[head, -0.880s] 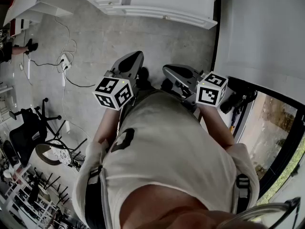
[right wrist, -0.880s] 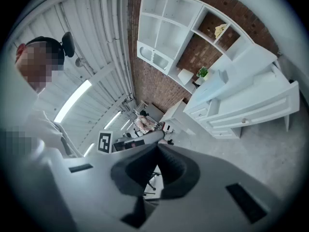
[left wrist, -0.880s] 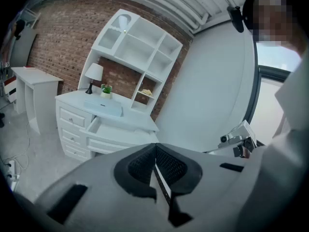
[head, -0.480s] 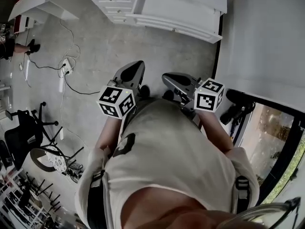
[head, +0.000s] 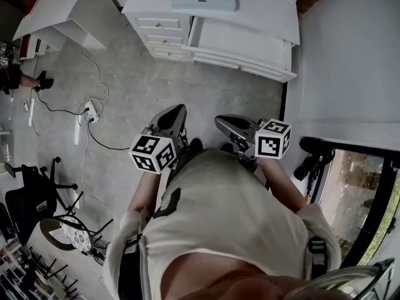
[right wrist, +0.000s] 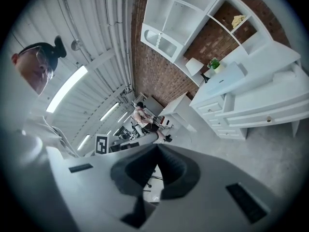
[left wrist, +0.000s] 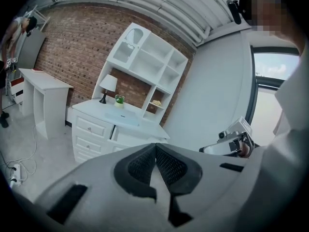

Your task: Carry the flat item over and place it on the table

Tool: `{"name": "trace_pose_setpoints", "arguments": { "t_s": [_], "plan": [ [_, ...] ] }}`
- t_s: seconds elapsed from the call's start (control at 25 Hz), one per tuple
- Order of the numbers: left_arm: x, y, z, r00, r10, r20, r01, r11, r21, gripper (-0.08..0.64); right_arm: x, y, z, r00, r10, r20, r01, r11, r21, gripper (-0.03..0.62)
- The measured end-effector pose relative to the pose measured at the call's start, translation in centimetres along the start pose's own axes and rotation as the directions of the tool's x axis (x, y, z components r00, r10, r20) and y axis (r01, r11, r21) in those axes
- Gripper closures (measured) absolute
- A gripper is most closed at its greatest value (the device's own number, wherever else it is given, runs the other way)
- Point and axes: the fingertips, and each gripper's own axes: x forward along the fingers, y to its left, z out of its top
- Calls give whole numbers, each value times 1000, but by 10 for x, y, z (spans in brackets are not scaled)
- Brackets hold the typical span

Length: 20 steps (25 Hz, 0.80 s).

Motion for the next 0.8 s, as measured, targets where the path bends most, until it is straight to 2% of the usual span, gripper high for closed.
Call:
{"name": "trace_pose_setpoints", "arguments": {
  "t_s": [0.4, 0.6, 0.8],
  "plan": [
    [-23, 56, 34, 999, 7, 53, -6, 1000, -22, 540, 42, 14, 11, 997, -70, -34, 68, 996, -54, 581],
    [-9, 55, 30, 999, 8, 50, -6, 999, -33, 540, 35, 3, 13, 995, -94, -26, 92, 994, -59, 581],
    [-1, 53, 34, 999, 20, 48, -19, 999, -28, 540, 40, -5, 20, 997, -64, -35, 63, 997, -38, 581]
  ]
}}
